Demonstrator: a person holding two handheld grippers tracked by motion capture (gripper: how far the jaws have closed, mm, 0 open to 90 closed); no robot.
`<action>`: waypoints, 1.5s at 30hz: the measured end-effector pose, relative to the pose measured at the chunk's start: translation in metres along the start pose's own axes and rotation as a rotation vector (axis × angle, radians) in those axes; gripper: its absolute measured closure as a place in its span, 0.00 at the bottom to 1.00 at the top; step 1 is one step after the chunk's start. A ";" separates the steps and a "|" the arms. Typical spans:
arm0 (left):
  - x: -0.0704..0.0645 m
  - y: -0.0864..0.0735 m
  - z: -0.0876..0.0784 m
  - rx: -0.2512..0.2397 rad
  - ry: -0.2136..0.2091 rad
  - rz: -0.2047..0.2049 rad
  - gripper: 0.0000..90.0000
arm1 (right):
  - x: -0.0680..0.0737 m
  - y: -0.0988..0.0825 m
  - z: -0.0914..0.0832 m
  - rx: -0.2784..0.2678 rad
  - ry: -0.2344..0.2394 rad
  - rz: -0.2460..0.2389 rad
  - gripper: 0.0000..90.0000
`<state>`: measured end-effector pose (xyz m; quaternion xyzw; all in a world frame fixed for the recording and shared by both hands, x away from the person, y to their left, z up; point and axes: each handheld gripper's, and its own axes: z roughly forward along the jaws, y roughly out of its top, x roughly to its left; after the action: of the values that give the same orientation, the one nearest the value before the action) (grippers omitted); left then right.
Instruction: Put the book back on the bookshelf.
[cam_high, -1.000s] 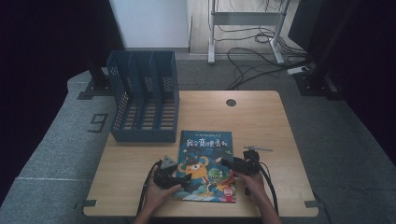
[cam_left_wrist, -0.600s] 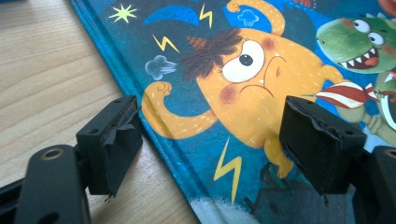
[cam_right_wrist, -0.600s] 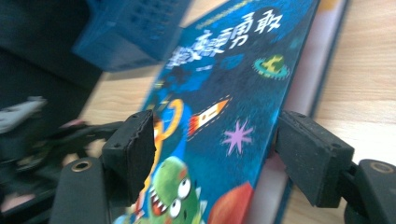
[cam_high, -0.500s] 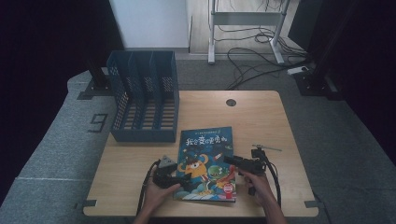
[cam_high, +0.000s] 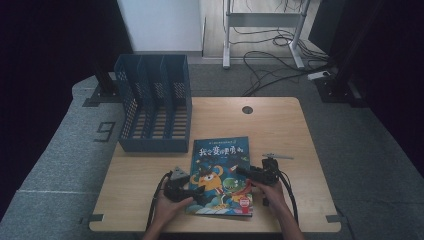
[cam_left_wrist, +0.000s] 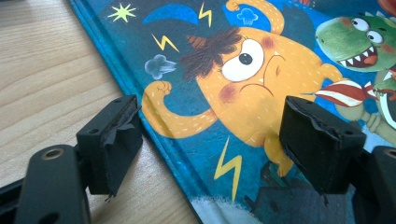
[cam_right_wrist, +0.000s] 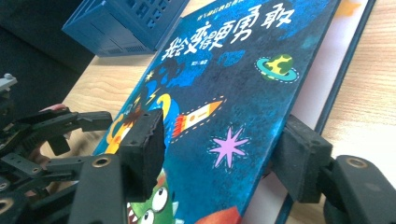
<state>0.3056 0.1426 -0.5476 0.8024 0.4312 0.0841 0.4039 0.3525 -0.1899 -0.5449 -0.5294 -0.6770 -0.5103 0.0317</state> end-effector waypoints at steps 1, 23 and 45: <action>0.000 0.000 0.000 0.000 0.000 0.000 0.23 | -0.001 0.000 0.001 0.002 0.001 0.002 0.44; 0.001 0.000 0.000 -0.003 -0.010 -0.004 0.23 | -0.006 0.004 0.012 0.017 0.024 0.006 0.58; -0.006 0.002 -0.007 0.020 -0.018 0.044 0.22 | -0.007 0.005 0.003 -0.059 0.091 0.040 0.73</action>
<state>0.2999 0.1419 -0.5406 0.8164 0.4106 0.0815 0.3979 0.3610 -0.1926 -0.5467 -0.5198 -0.6488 -0.5529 0.0569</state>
